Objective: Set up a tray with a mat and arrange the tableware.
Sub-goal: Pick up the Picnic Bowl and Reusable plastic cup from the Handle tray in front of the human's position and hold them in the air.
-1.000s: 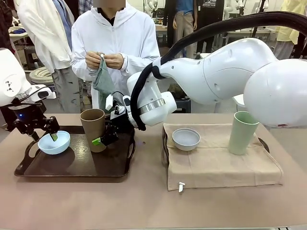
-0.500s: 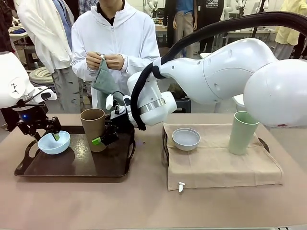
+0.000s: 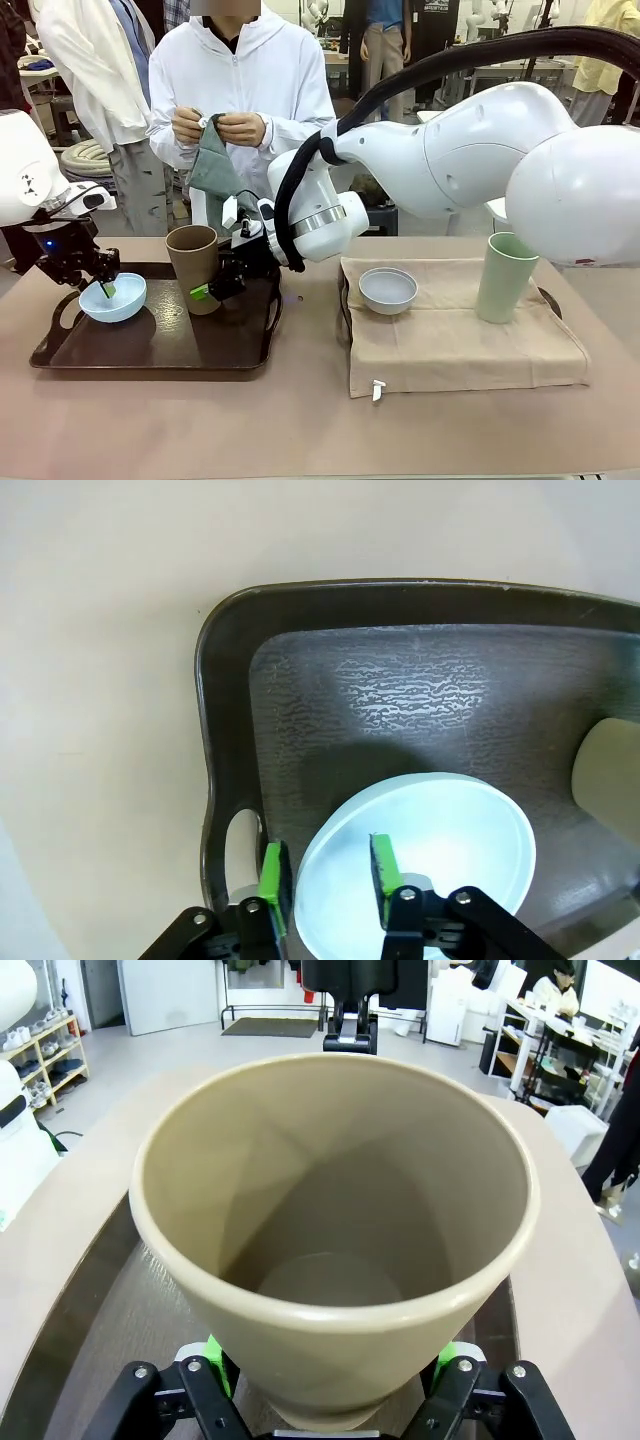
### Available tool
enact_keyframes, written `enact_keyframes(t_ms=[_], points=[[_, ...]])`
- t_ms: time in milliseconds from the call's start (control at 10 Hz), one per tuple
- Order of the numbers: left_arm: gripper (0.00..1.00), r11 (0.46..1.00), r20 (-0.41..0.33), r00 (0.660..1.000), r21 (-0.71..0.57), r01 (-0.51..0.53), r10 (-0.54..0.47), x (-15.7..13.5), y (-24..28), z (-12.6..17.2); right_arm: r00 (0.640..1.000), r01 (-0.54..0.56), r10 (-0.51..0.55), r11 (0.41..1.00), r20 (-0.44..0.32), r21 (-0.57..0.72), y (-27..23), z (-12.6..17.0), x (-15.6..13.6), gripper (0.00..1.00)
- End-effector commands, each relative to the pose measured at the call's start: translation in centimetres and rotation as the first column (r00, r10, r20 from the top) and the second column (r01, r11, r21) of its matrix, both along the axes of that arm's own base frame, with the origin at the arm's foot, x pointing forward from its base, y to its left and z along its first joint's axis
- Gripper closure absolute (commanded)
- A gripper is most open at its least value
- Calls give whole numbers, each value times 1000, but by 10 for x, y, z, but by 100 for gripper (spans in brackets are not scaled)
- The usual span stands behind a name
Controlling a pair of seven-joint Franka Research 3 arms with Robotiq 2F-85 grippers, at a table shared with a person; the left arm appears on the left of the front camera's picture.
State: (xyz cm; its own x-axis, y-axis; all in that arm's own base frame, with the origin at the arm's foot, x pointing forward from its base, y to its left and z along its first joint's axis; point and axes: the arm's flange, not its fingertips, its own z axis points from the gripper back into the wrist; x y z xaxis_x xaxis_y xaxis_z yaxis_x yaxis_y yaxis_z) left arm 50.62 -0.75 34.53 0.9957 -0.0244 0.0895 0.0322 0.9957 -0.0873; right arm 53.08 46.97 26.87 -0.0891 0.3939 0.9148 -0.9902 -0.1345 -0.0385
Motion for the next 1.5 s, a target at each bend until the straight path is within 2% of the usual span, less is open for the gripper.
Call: enact_keyframes(t_ms=[0, 100, 200, 300, 400, 500, 700, 800, 1100, 1400], points=[[100, 1000, -8, 1000, -5, -20, 20, -1, 0, 7, 1000, 19, -19, 999, -7, 40, 0, -2, 0, 100], [98, 1000, -7, 1000, -1, -21, 21, -2, 1, 8, 1000, 19, -18, 999, -9, 39, 0, -2, 0, 77], [100, 1000, -8, 1000, 3, -22, 22, -2, 1, 9, 1000, 21, -20, 999, -12, 37, 0, -2, 0, 77], [100, 1000, -11, 1000, 10, -24, 24, -2, 1, 9, 1000, 25, -24, 999, -14, 35, -1, -2, 0, 100], [100, 999, -16, 1000, 20, -26, 26, -2, 1, 10, 999, 28, -27, 999, -17, 33, -2, -3, 1, 77], [100, 999, -20, 999, 25, -27, 28, -2, 1, 10, 999, 30, -29, 999, -19, 31, -3, -3, 2, 100], [100, 998, -20, 999, 55, -40, 41, -3, 2, 13, 999, 49, -49, 999, -24, 15, -7, 4, 2, 100], [100, 998, -32, 999, 45, -40, 42, -9, 3, 27, 997, 64, -64, 998, -48, 0, -12, 27, -2, 100], [100, 998, 50, 997, 12, -62, 61, -29, -1, 105, 994, 106, -104, 992, 27, -66, -29, 127, -28, 100], [100, 999, 131, 991, -9, -37, 38, -56, -14, 184, 987, 156, -152, 983, 49, -101, -39, 185, -39, 100]])
